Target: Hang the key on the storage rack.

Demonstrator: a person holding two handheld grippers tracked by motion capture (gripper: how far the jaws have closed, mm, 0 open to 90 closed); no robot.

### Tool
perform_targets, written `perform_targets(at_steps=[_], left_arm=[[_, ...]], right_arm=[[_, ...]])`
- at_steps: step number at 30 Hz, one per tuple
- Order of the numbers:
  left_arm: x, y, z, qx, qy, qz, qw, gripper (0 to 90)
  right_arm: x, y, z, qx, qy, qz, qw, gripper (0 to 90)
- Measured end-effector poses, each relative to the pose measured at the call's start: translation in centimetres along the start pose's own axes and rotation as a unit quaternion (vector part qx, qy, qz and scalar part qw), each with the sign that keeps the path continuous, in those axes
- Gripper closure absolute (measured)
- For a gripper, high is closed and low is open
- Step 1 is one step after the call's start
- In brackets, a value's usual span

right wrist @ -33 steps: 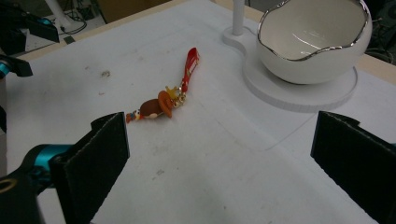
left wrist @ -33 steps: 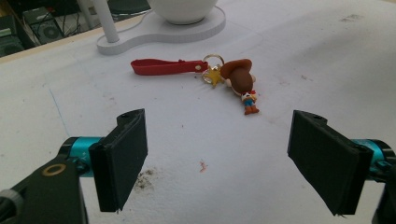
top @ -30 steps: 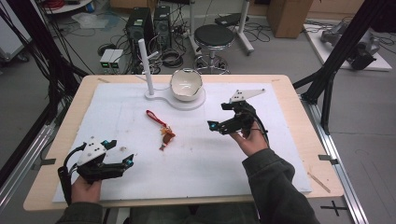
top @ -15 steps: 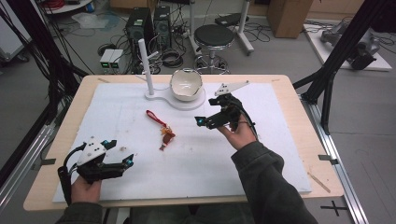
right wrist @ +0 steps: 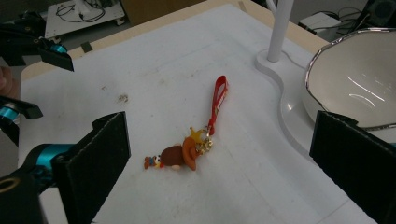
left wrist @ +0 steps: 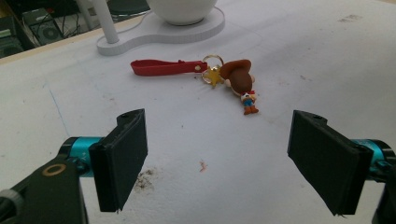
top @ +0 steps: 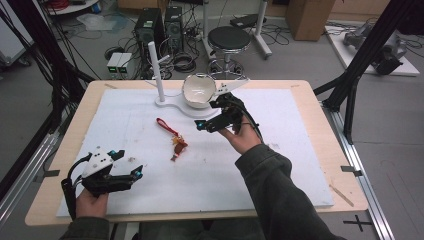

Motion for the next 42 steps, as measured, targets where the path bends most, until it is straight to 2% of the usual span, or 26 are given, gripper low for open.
perform_targets(at_steps=[12, 21, 25, 29, 42], left_arm=[[0.0, 0.1, 0.0, -0.002, 0.0, 0.0, 1.0, 20.5], [0.0, 0.0, 0.0, -0.001, -0.001, 0.001, 1.0, 20.5], [0.0, -0.2, -0.1, -0.001, 0.0, 0.001, 1.0, 20.5], [0.0, -0.3, -0.2, 0.0, 0.0, 0.003, 1.0, 20.5], [0.0, -0.3, -0.2, -0.001, 0.001, 0.002, 1.0, 20.5]], right_arm=[[2.0, -0.4, 1.5, 0.006, -0.01, -0.008, 0.9999, 4.4], [3.0, -0.6, 3.0, 0.01, -0.011, 0.002, 0.9999, 5.1], [3.1, -0.6, 3.9, 0.01, -0.014, 0.004, 0.9998, 5.3], [2.6, -0.5, 4.9, 0.009, -0.029, 0.01, 0.9995, 5.6], [2.1, -0.2, 7.0, 0.011, -0.039, 0.019, 0.999, 5.7]])
Point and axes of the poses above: each handheld gripper's, and its own axes: z roughly forward along the jaws, x roughly out of its top, y roughly to its right, the point moved 9 cm from there along z, roughly forward along the jaws, and after that the axes turned 2 degrees about -z, right-handed, at the moved point
